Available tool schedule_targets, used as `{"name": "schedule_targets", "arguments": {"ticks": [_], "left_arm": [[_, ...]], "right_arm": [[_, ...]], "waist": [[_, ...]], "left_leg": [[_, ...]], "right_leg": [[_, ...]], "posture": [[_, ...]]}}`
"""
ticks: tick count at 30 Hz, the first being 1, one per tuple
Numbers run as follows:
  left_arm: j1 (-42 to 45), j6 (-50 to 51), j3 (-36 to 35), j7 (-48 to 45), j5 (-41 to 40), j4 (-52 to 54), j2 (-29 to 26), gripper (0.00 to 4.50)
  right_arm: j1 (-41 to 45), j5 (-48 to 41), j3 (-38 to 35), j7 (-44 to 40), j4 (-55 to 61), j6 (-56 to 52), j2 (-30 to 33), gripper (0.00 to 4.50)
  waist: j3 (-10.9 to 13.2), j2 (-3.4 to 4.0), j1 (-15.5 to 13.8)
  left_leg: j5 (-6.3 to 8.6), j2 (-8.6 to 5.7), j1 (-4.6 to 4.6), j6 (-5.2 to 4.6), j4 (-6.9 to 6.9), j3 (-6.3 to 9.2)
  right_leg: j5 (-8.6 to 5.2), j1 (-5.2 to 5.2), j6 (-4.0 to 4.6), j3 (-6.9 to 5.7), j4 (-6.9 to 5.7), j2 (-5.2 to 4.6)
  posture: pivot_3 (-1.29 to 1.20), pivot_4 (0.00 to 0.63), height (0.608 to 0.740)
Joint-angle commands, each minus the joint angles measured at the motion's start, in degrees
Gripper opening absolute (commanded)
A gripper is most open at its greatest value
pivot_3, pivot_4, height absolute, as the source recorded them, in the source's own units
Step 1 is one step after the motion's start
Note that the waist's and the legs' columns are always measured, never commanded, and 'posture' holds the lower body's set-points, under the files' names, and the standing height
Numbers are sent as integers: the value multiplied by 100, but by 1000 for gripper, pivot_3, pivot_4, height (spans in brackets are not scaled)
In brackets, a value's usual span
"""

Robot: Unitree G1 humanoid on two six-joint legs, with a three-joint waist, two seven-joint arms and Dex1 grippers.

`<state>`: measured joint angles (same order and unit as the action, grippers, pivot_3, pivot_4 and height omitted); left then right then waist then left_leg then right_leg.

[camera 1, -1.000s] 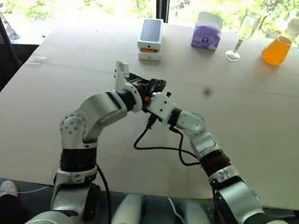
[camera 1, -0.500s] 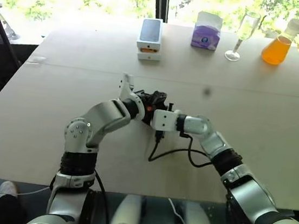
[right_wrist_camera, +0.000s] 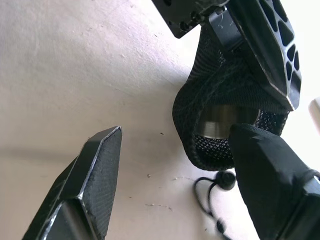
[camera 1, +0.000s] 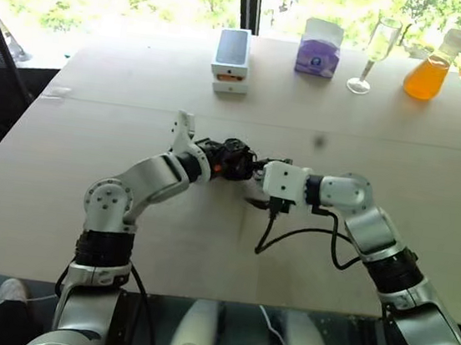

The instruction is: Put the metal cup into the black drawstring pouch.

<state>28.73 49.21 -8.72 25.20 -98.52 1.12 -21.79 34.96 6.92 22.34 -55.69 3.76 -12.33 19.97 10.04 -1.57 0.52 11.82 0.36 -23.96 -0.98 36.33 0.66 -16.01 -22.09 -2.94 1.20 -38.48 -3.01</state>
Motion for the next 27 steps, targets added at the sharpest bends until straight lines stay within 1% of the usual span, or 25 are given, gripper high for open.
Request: {"name": "schedule_targets", "arguments": {"ticks": [1, 4, 6, 8, 12, 17, 20, 24, 27], "left_arm": [[130, 133, -239, -506, -186, 114, -51, 0], [79, 401, -431, -880, -382, 150, -370, 0], [33, 570, -534, -1116, -462, 147, -610, 0], [8, 725, -596, -1322, -549, 104, -823, 0], [62, 1002, -624, -1644, -774, 43, -1142, 0], [140, 1159, -579, -1778, -855, -4, -1431, 0], [108, 1277, -505, -1817, -985, 81, -1583, 0], [-10, 1333, -446, -1787, -1174, 242, -1708, 0], [-117, 1303, -437, -1753, -1232, 334, -1786, 0]], "right_arm": [[-191, -395, -461, 233, 573, -770, -54, 3449], [-349, -471, -811, 589, 682, -1145, 4, 3449], [-407, -277, -815, 825, 575, -1036, 139, 3449], [-445, -178, -737, 1054, 394, -893, 116, 3449], [-395, -23, -567, 1548, -100, -567, -206, 3449], [-122, -64, -543, 1991, -632, -238, -788, 3449], [210, 117, -506, 2462, -1294, 292, -1109, 3449], [477, 411, -497, 2959, -1872, 908, -1164, 3449], [510, 308, -611, 3092, -1987, 1194, -1253, 3449]], "waist": [[0, 0, -13], [0, 0, -12], [1, 2, 3], [1, 2, 15], [2, 3, 25], [4, 2, 26], [4, 2, 30], [4, 2, 22], [5, 2, 27]], "left_leg": [[0, -1, -1, 0, 0, 0], [0, -1, -4, 0, 0, 2], [0, 0, -4, 0, -1, 3], [0, -1, -3, 0, -2, 1], [0, 1, -2, 0, -4, 1], [0, 1, -3, -1, -4, -1], [0, 1, -3, -1, -4, -1], [0, 1, -4, 0, -5, 1], [0, 0, -5, 0, -5, -1]], "right_leg": [[0, 0, 0, 0, 1, -2], [0, 0, 0, -2, 5, -4], [0, -1, 0, -3, 5, -3], [0, -1, 0, -2, 5, -2], [-1, -2, 0, -1, 4, 2], [-1, -5, 0, 2, 4, 0], [0, -5, 0, 2, 4, 0], [0, -6, 0, 1, 3, -1], [0, -6, 0, 3, 6, -4]], "posture": [[0, 150, 740], [0, 150, 740], [0, 150, 740], [0, 150, 740], [0, 150, 740], [0, 150, 740], [0, 150, 740], [0, 150, 740], [0, 150, 740]]}}
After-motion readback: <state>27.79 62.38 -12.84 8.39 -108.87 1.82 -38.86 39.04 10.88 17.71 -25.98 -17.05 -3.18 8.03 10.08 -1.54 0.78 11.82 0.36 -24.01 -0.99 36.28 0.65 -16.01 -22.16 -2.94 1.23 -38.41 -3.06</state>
